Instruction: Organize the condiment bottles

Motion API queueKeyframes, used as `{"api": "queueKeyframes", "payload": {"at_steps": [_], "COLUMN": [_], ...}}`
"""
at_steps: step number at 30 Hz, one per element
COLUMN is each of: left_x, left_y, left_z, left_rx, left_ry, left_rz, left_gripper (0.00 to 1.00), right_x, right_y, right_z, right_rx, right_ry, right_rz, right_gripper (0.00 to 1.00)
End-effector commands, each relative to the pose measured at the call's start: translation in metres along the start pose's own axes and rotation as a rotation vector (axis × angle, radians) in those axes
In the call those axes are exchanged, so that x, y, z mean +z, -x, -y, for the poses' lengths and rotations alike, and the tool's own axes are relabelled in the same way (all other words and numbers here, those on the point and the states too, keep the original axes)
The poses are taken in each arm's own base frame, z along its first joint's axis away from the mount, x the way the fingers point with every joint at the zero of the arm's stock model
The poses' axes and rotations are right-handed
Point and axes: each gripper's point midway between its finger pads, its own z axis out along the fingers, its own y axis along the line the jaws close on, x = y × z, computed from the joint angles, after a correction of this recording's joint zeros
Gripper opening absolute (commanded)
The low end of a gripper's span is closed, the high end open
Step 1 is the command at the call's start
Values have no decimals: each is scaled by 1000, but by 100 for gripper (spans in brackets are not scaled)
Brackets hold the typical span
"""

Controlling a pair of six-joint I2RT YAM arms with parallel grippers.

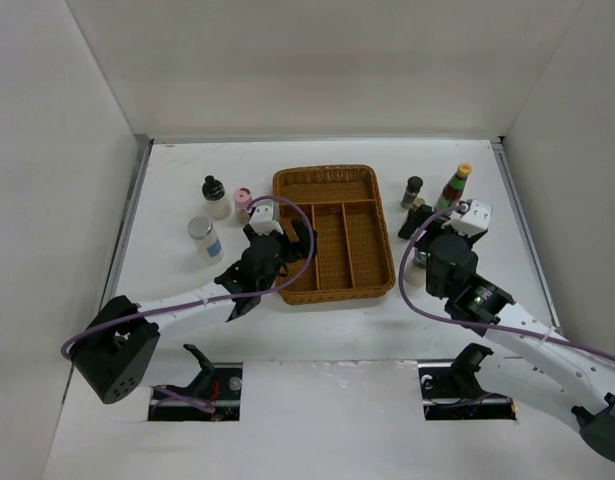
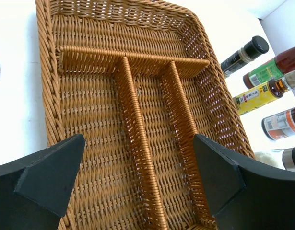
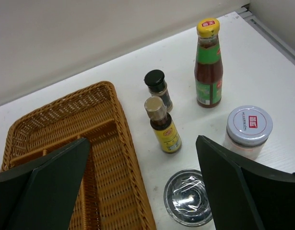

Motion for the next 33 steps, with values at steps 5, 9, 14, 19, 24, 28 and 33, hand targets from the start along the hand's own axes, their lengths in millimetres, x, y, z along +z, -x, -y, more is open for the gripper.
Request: {"api": "queueKeyframes", "payload": {"at_steps": [5,9,14,19,24,28,33], "left_x": [-2,-7,-18,-19,-21,-19,-14], "left_y": [28,40,56,54,53,51,45], "left_z": [6,-12,-30,-27,-29,-29,-31], "left_rx": [-35,-38,-60,-73,-79,-86,-86], "left_ry": [-26,29,66,28,20,13,19], "left_rz": [97,146,210,211,212,206,186], "left_gripper": [100,100,100,65,49,58,60], "right_x": [8,12,33,66,95,114,125], "right_y": [2,10,6,-8,-30,-46,-52], "right_z": [-24,-52,-34,-3,2,-5,-8], "right_rx": [46,48,-66,-86,-74,-84,-95], "right_ry": [102,175,58,-19,-1,20,13], "right_rz": [-22,-43,-132,-176,-269,-315,-311], "right_gripper": [92,18,21,73,73,71,71]}}
